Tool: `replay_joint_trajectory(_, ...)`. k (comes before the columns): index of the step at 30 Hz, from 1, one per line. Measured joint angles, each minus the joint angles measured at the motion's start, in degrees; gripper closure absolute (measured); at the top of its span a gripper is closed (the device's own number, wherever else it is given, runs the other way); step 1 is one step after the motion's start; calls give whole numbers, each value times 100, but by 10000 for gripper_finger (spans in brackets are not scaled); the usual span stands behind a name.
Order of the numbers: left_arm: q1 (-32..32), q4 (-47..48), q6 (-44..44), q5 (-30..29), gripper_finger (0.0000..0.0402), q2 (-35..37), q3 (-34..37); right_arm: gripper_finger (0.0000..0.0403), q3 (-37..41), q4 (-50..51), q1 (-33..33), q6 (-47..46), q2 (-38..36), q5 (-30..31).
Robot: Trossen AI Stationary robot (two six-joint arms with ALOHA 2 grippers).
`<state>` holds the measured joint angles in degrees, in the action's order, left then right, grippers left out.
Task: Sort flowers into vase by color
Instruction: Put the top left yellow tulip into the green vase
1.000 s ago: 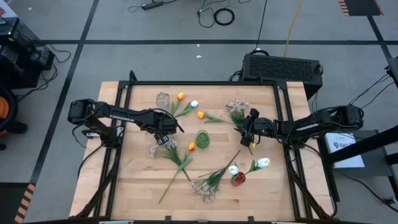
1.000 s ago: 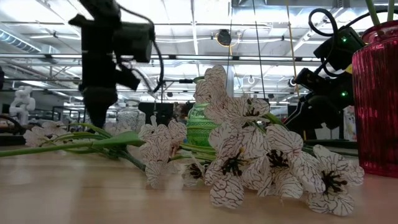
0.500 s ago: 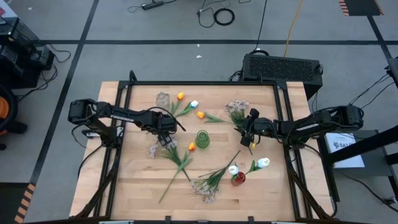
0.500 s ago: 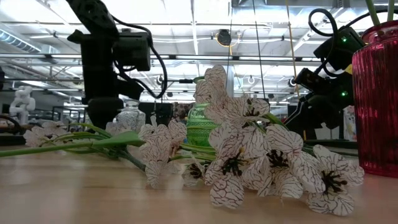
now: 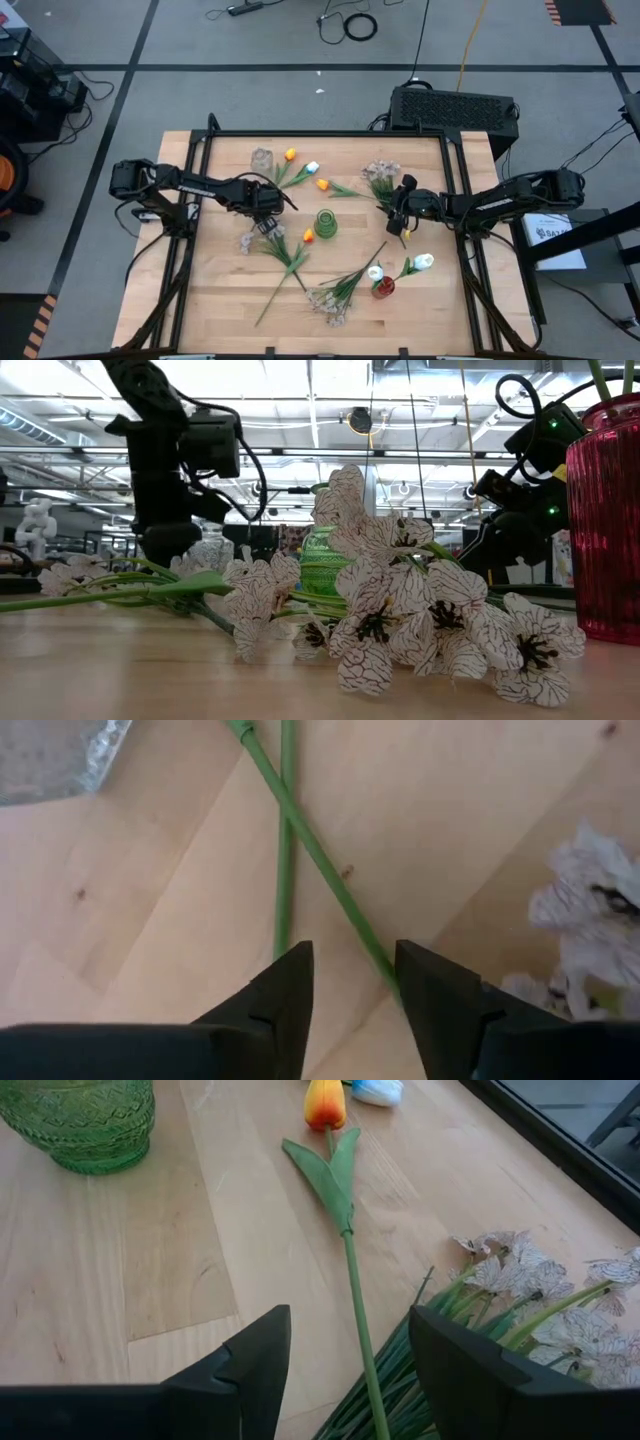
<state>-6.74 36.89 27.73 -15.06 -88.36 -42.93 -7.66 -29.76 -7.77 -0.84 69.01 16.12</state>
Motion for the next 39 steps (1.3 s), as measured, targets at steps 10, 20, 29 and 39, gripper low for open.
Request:
replay_joint_trajectory(10, 4, -538, 27, -30, 260, 22, 265, 206, 0, 2, 0, 0, 0, 0)
replay_joint_trajectory(20, 0, -662, 35, 248, 364, 11, 270, 206, 0, 0, 0, 63, 0, 0)
replay_joint_trajectory(29, 2, -656, 91, 252, 391, 9, 265, 206, 0, -35, 0, 167, -78, 0)
replay_joint_trajectory(39, 91, -98, 500, 283, 391, 831, 160, 207, 2, -43, 0, 244, -617, -2)
